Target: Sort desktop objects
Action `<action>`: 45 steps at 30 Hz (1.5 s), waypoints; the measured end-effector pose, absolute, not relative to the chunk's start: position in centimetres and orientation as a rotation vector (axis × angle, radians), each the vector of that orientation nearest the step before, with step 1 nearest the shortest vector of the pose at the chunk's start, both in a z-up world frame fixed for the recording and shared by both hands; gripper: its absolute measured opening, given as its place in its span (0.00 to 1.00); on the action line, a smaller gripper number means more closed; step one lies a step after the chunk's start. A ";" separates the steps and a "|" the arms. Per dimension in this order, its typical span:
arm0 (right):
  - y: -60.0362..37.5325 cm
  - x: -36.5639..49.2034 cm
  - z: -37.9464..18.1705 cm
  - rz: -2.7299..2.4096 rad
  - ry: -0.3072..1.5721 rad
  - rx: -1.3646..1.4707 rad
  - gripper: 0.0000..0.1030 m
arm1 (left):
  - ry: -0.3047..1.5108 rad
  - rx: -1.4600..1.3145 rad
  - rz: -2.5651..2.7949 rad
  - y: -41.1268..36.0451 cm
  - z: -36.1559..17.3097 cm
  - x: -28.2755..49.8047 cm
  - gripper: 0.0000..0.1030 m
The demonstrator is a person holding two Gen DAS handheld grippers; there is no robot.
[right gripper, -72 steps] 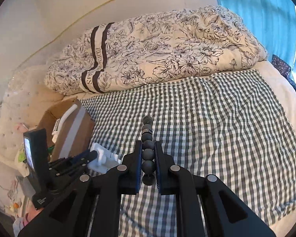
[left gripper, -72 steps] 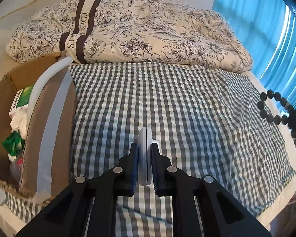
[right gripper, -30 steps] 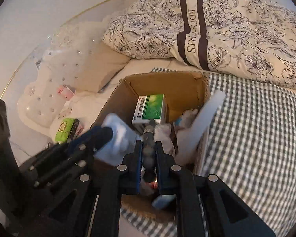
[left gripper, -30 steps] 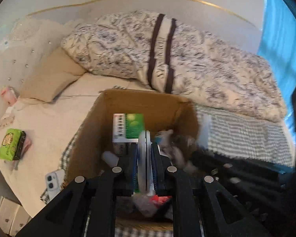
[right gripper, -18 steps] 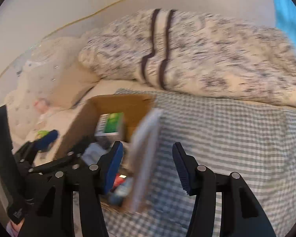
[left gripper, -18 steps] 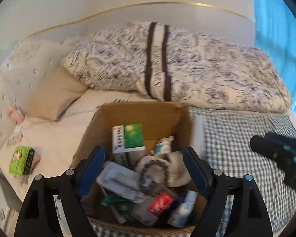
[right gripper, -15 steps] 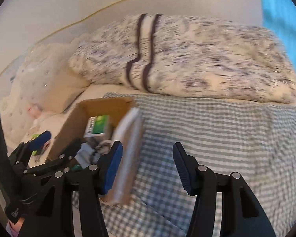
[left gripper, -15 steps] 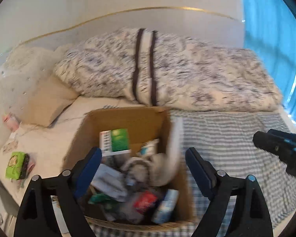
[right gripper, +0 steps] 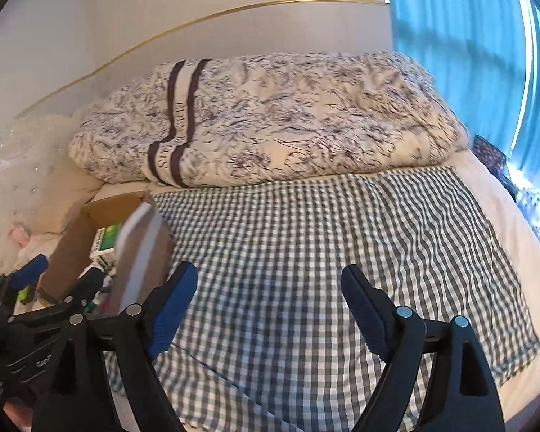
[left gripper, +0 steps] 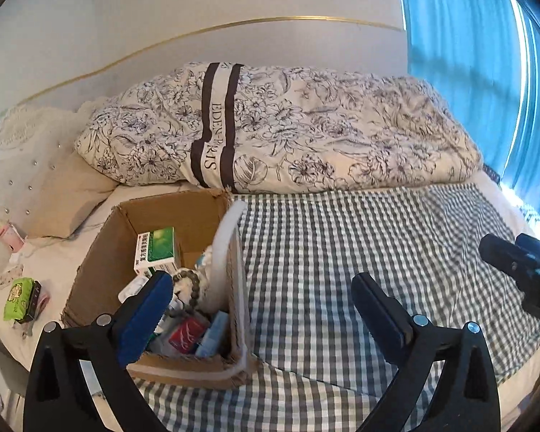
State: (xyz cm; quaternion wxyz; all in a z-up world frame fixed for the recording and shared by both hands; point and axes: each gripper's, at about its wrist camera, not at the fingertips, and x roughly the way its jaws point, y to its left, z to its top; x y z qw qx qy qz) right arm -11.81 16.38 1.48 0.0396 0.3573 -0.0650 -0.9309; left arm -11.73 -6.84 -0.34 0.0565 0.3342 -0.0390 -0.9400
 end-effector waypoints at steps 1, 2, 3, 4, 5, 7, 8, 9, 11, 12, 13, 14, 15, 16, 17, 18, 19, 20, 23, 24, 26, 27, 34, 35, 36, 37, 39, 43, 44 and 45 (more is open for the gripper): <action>16.5 -11.7 0.9 -2.849 -0.212 1.106 0.82 | -0.118 1.014 -2.844 -6.7 -0.6 -11.6 0.99; 16.6 -11.7 0.4 -2.842 -0.219 1.121 0.82 | -0.111 1.016 -2.843 -6.6 -0.7 -11.4 0.99; 16.6 -11.7 0.1 -2.838 -0.218 1.134 0.82 | -0.101 1.023 -2.849 -6.7 -0.8 -11.3 0.99; 16.5 -11.8 -0.1 -2.839 -0.212 1.140 0.82 | -0.088 1.030 -2.855 -6.7 -0.9 -11.3 0.99; 16.5 -11.7 -0.2 -2.838 -0.208 1.142 0.82 | -0.083 1.034 -2.854 -6.8 -0.9 -11.2 0.99; 16.5 -11.8 -0.4 -2.828 -0.213 1.142 0.82 | -0.079 1.035 -2.846 -7.0 -1.0 -11.2 0.99; 16.5 -11.9 -0.4 -2.826 -0.220 1.144 0.82 | -0.078 1.031 -2.843 -7.0 -1.0 -11.2 0.99; 16.4 -11.9 -0.5 -2.824 -0.225 1.145 0.82 | -0.073 1.023 -2.840 -7.2 -0.9 -11.1 0.99; 16.3 -11.9 -0.5 -2.819 -0.225 1.149 0.82 | -0.059 1.021 -2.842 -7.4 -0.9 -11.0 0.99; 16.2 -11.8 -0.6 -2.820 -0.221 1.150 0.82 | -0.056 1.025 -2.844 -7.4 -0.9 -11.0 0.99; 16.1 -11.8 -0.6 -2.821 -0.218 1.149 0.82 | -0.055 1.029 -2.842 -7.5 -1.0 -11.1 0.99; 16.0 -11.8 -0.6 -2.819 -0.214 1.150 0.82 | -0.054 1.035 -2.837 -7.5 -1.1 -11.1 0.99; 16.0 -11.7 -0.7 -2.819 -0.210 1.151 0.82 | -0.051 1.042 -2.833 -7.5 -1.1 -11.2 0.99; 16.0 -11.7 -0.7 -2.819 -0.206 1.151 0.82 | -0.046 1.045 -2.835 -7.6 -1.2 -11.3 0.99; 16.0 -11.7 -0.7 -2.818 -0.202 1.153 0.82 | -0.041 1.046 -2.834 -7.6 -1.3 -11.3 0.99; 16.0 -11.6 -0.8 -2.817 -0.199 1.155 0.82 | -0.036 1.049 -2.833 -7.6 -1.3 -11.3 0.99; 15.9 -11.6 -0.8 -2.817 -0.198 1.158 0.82 | -0.032 1.053 -2.834 -7.6 -1.4 -11.3 0.99; 15.9 -11.6 -0.9 -2.817 -0.199 1.161 0.82 | -0.031 1.057 -2.835 -7.6 -1.4 -11.3 0.99; 16.0 -11.6 -1.0 -2.816 -0.202 1.165 0.82 | -0.040 1.062 -2.833 -7.4 -1.5 -11.3 0.99; 16.0 -11.5 -1.0 -2.816 -0.203 1.166 0.82 | -0.041 1.063 -2.833 -7.5 -1.6 -11.2 0.99; 16.0 -11.6 -1.1 -2.813 -0.198 1.170 0.82 | -0.035 1.064 -2.832 -7.5 -1.6 -11.2 0.99; 15.9 -11.5 -1.1 -2.812 -0.195 1.173 0.82 | -0.034 1.064 -2.831 -7.6 -1.6 -11.2 0.99; 15.4 -11.5 -1.2 -2.807 -0.176 1.176 0.82 | -0.007 1.077 -2.821 -8.0 -1.7 -11.2 0.99; 15.4 -11.5 -1.2 -2.805 -0.176 1.177 0.82 | -0.006 1.078 -2.820 -8.0 -1.7 -11.2 0.99; 15.3 -11.5 -1.2 -2.805 -0.176 1.178 0.82 | -0.005 1.080 -2.820 -8.1 -1.7 -11.2 0.99; 15.2 -11.5 -1.2 -2.806 -0.177 1.179 0.82 | 0.000 1.083 -2.822 -8.1 -1.8 -11.2 0.99; 15.2 -11.4 -1.2 -2.809 -0.173 1.178 0.82 | 0.004 1.087 -2.823 -8.1 -1.7 -11.2 0.99; 15.1 -11.5 -1.1 -2.810 -0.173 1.182 0.82 | -0.003 1.081 -2.825 -8.0 -1.7 -11.2 0.99; 15.1 -11.5 -1.1 -2.811 -0.171 1.182 0.82 | -0.003 1.083 -2.826 -8.0 -1.7 -11.3 0.99; 15.0 -11.5 -1.1 -2.812 -0.171 1.182 0.82 | -0.003 1.083 -2.826 -8.0 -1.7 -11.3 0.99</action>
